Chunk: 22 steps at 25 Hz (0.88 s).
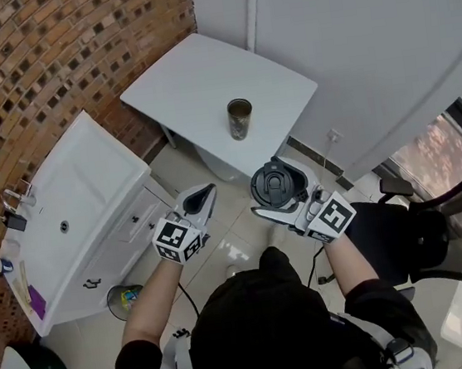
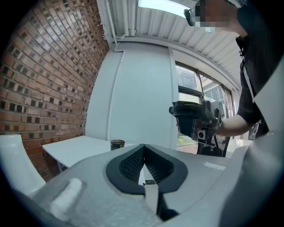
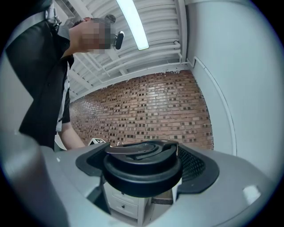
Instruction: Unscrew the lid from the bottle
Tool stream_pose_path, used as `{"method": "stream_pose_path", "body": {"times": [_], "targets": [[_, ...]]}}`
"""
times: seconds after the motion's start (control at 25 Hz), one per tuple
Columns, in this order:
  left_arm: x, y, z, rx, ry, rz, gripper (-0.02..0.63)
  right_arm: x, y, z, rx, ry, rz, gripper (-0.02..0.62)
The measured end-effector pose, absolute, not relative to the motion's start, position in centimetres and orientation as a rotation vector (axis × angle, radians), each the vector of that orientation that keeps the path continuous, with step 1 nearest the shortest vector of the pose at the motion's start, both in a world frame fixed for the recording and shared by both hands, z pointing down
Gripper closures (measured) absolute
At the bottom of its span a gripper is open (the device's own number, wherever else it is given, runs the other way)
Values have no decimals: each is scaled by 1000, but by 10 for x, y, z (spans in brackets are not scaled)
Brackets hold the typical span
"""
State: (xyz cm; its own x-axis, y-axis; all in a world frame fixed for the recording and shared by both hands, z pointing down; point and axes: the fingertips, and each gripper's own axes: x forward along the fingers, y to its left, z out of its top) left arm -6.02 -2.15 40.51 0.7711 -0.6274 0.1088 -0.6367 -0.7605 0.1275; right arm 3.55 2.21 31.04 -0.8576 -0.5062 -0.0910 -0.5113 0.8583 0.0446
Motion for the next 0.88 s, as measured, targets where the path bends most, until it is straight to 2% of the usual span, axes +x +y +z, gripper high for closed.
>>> {"method": "stream_pose_path", "body": {"times": [0.56, 0.88], "targets": [[-28, -17, 363, 2796, -1026, -26, 604, 99, 21, 289, -794, 2941, 90, 118], [-23, -14, 355, 2811, -1029, -32, 604, 94, 19, 297, -737, 2974, 81, 117]]}}
